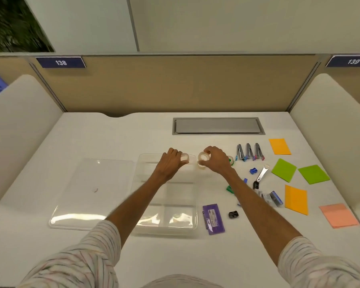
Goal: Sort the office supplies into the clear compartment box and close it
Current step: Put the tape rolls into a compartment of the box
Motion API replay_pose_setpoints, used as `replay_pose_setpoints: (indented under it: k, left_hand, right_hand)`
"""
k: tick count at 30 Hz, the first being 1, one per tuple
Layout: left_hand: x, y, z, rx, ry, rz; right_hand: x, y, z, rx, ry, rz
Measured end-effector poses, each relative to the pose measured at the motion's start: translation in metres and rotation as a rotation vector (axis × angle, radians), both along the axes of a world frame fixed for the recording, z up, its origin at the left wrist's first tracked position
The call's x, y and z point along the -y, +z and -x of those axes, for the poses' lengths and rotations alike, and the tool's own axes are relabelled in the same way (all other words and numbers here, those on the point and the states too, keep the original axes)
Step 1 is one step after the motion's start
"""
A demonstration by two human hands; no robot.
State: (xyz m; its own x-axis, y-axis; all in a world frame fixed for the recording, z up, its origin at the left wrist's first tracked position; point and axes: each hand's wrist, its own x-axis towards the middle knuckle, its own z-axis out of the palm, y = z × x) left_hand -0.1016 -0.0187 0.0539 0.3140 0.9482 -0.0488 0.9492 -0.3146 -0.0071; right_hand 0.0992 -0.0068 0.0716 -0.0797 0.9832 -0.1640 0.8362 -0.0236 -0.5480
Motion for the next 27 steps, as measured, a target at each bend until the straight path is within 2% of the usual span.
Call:
replay_pose_setpoints:
  k: [7,14,19,27]
  left_hand:
    - [0.000,0.008,0.069,0.054,0.067,0.046]
    - [0.009,0.004,0.121,-0.006,0.078,0.021]
    - [0.010,-0.002,0.144,-0.013,0.069,0.005]
    - [0.005,-0.018,0.159,0.075,0.118,0.003]
  right_hand:
    - [-0.005,0.009,0.061,-0.016,0.063,-0.026]
    - [-0.005,0.003,0.114,-0.010,0.127,-0.025]
    - [-0.006,-0.007,0.144,0.031,0.152,-0.031]
    - [-0.009,-0.025,0.175,0.116,0.141,-0.057]
